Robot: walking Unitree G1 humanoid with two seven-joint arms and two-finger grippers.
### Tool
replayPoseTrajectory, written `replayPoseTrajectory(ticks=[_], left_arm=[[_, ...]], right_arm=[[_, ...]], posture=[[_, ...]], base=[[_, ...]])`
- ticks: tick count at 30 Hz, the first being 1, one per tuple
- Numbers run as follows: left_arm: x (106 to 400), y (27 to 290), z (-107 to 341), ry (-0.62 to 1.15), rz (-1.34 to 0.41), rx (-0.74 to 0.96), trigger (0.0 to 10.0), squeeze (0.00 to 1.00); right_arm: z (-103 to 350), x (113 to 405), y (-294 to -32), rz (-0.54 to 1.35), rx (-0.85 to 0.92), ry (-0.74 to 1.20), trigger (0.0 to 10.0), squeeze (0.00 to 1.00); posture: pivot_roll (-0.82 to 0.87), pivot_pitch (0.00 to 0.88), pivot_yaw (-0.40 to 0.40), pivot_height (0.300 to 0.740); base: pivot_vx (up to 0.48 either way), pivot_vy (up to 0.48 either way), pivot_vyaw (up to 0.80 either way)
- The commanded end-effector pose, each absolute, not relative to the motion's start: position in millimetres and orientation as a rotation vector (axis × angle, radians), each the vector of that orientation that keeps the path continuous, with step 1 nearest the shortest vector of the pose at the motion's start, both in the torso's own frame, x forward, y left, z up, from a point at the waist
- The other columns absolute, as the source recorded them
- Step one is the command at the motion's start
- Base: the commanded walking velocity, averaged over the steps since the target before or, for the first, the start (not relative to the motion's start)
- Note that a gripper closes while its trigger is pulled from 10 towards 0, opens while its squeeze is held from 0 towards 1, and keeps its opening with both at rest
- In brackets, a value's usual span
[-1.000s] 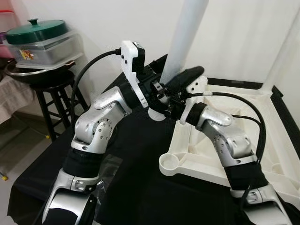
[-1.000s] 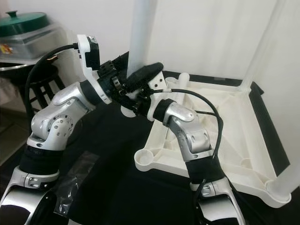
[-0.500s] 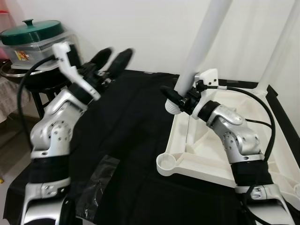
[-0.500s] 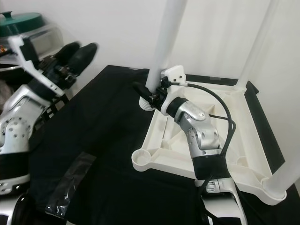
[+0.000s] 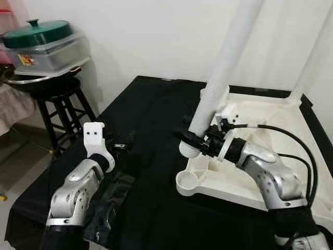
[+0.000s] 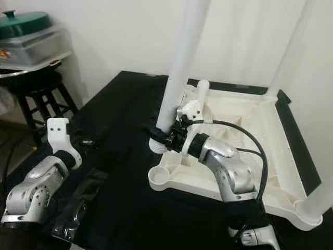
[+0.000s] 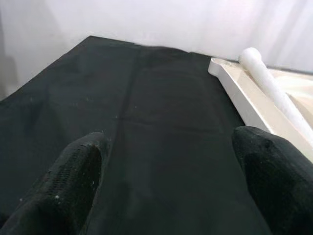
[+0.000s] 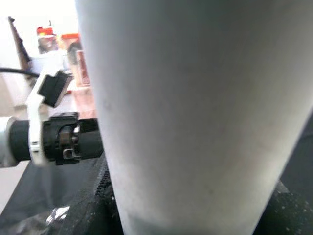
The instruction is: Building children table
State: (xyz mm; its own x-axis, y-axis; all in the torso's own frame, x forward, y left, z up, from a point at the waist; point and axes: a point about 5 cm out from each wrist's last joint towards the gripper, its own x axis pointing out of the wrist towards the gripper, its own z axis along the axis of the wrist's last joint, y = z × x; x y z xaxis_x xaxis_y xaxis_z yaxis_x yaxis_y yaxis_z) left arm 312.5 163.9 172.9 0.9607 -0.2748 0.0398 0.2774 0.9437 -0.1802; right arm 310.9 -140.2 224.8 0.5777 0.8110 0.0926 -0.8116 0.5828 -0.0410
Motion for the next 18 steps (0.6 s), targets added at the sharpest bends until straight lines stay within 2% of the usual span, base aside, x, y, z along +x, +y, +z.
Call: replayPoseTrajectory(ticks=[1,13,18], left_arm=[[310.1,161.4,168.1,-0.005,-0.272,-0.146,10.0,0.0],[306.9,149.7,168.3,-0.028,-0.271,-0.145,10.0,0.0],[302.6,143.0,167.3,-0.047,-0.295,-0.094,10.0,0.0]], right_arm=[[221.4,304.9,-134.6,0.982,-0.007,-0.103,10.0,0.0],[211.5,291.5,-120.2,0.969,0.073,-0.093,10.0,0.0],[216.5,291.4,-122.2,0.986,0.057,-0.111,10.0,0.0]], posture=[[-0.04,0.0,0.031,0.74],[-0.04,0.0,0.034,0.74],[-0.04,0.0,0.032,0.74]], base=[[0.0,0.3,0.0],[0.0,0.45,0.0],[0.0,0.0,-0.8]])
